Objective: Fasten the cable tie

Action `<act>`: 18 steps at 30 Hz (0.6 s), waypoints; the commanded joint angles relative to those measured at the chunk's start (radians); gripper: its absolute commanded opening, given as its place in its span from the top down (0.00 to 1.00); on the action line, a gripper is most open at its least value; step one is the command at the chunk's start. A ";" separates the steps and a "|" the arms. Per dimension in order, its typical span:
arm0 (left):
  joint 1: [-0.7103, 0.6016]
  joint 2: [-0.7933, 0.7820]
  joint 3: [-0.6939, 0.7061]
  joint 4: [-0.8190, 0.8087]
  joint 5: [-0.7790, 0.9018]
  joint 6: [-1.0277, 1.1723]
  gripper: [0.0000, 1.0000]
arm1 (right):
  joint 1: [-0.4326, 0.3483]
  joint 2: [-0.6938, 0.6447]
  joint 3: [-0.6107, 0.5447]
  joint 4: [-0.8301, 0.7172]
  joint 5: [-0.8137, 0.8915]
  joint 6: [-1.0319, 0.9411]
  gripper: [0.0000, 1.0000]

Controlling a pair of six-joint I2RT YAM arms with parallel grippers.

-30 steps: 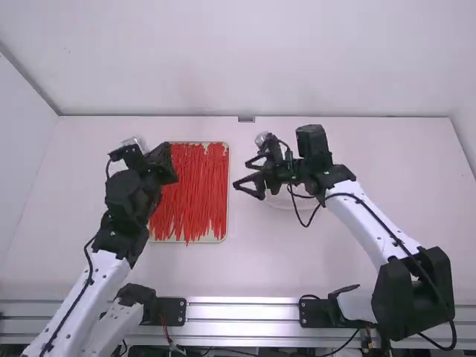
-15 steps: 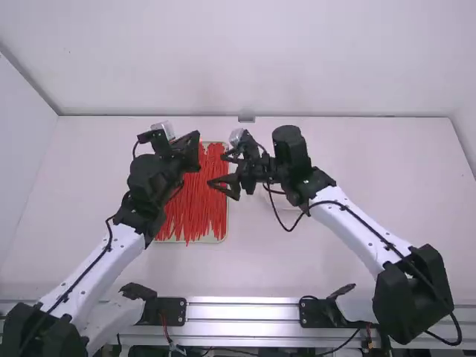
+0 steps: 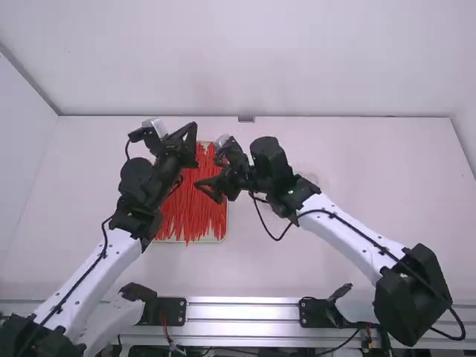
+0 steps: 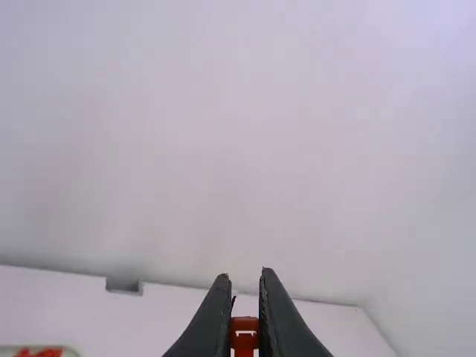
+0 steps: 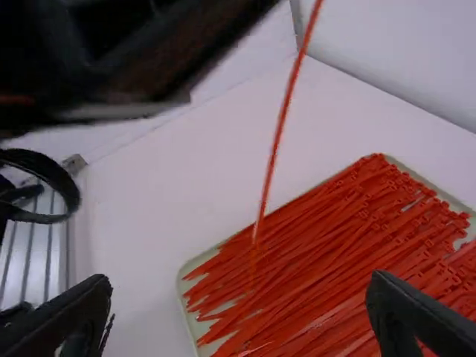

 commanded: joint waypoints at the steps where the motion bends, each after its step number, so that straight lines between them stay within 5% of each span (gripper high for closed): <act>1: -0.001 -0.047 0.023 0.004 0.012 -0.002 0.98 | 0.013 0.011 0.031 -0.004 0.082 0.003 0.15; 8: -0.001 -0.109 0.022 -0.016 0.008 -0.003 0.98 | 0.020 0.011 0.031 -0.018 0.086 -0.004 0.37; 15: -0.002 -0.117 0.022 -0.019 0.011 -0.003 0.98 | 0.020 0.011 0.031 -0.022 0.077 -0.004 1.00; 18: 0.000 -0.113 0.022 -0.019 0.012 -0.011 0.93 | 0.021 0.011 0.031 -0.023 0.076 -0.004 1.00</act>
